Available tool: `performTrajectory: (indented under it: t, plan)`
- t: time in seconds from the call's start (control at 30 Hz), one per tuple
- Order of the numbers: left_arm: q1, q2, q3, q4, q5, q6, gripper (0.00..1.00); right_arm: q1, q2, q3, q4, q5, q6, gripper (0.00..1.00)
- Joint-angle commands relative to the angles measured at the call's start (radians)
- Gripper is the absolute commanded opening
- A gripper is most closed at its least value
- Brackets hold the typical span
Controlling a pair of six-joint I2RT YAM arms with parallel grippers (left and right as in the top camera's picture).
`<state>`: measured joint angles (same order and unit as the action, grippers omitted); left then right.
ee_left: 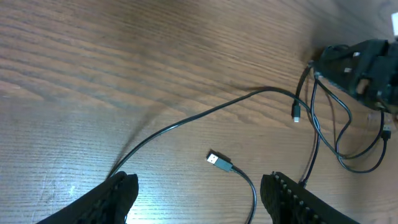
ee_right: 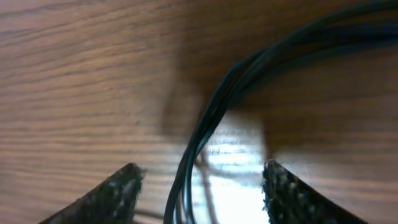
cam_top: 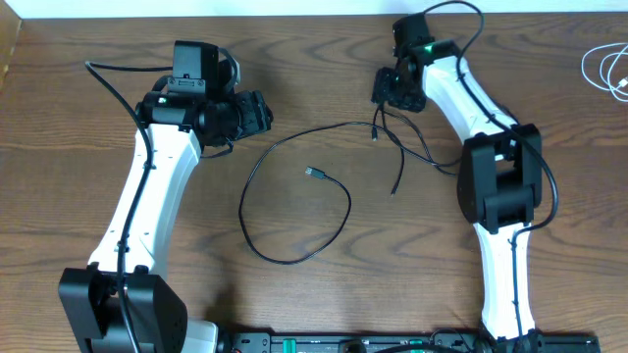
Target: Untangle cables
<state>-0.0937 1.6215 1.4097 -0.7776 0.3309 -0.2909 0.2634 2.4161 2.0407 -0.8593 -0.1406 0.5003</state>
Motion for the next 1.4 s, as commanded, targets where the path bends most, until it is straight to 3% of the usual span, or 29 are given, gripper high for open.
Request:
performTrajectory:
  t: [0.0, 0.2, 0.5, 0.57, 0.73, 1.03, 1.2, 1.37]
  plan:
    - [-0.004, 0.011, 0.001, 0.0, -0.007, 0.01, 0.69, 0.02, 0.008, 0.008, 0.014, 0.056, 0.045, 0.58]
    - [-0.004, 0.011, 0.001, 0.0, -0.007, 0.01, 0.69, 0.077, 0.03, 0.001, -0.014, 0.225, 0.045, 0.56]
    - [-0.004, 0.011, 0.001, -0.013, -0.007, 0.01, 0.69, 0.127, 0.039, -0.09, -0.017, 0.303, 0.034, 0.38]
    - [-0.004, 0.011, 0.001, -0.018, -0.007, 0.01, 0.69, 0.127, 0.039, -0.106, -0.023, 0.303, 0.033, 0.31]
    - [-0.004, 0.011, 0.001, -0.018, -0.007, 0.01, 0.69, 0.127, 0.039, -0.113, -0.05, 0.294, 0.006, 0.01]
    - [-0.004, 0.011, 0.001, -0.023, -0.007, 0.01, 0.69, 0.061, -0.032, -0.02, -0.108, 0.253, -0.146, 0.01]
    - [-0.004, 0.011, 0.001, -0.023, -0.007, 0.01, 0.69, -0.055, -0.256, 0.056, -0.116, 0.121, -0.299, 0.01]
    - [-0.004, 0.011, 0.001, -0.023, -0.007, 0.01, 0.69, -0.183, -0.472, 0.058, -0.125, 0.122, -0.348, 0.01]
